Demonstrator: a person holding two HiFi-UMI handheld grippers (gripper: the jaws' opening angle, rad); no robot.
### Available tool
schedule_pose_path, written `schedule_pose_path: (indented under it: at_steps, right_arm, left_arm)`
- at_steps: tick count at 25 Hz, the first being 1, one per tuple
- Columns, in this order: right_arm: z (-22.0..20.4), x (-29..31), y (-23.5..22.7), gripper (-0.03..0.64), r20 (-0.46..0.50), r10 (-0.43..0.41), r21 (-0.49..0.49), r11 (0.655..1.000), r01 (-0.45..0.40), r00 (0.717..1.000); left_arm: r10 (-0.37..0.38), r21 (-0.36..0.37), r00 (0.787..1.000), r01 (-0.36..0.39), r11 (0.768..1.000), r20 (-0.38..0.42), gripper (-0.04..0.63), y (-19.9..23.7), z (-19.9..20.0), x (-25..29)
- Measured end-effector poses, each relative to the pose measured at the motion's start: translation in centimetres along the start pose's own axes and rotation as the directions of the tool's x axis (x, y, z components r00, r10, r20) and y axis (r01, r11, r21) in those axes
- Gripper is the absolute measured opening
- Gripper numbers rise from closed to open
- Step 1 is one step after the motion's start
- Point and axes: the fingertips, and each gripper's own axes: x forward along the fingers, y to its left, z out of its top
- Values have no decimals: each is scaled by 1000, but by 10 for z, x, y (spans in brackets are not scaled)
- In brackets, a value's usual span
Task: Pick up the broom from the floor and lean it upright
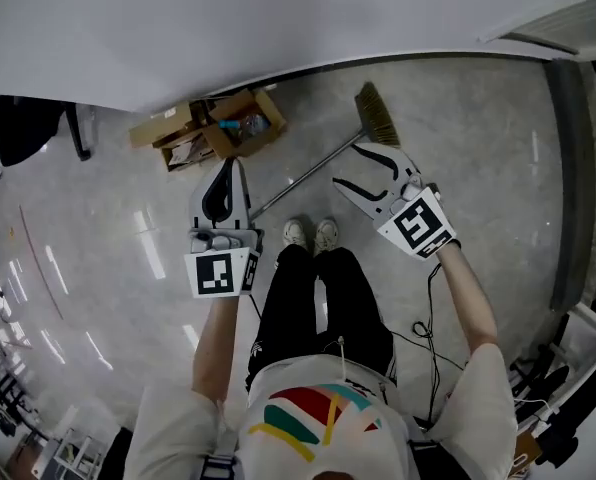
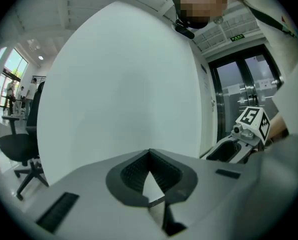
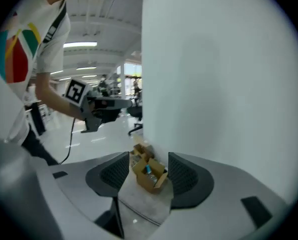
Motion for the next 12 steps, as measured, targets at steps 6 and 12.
schedule_pose_path:
  at_steps: [6, 12]
  right_arm:
    - [-230, 168, 23, 224, -340, 395, -229, 845, -482, 854]
    - [-428, 316, 53, 224, -478, 504, -272, 694, -667, 719]
  left_arm:
    - [121, -7, 992, -121, 993, 16, 43, 56, -223, 25]
    - [202, -12, 977, -201, 979, 70, 44, 111, -411, 38]
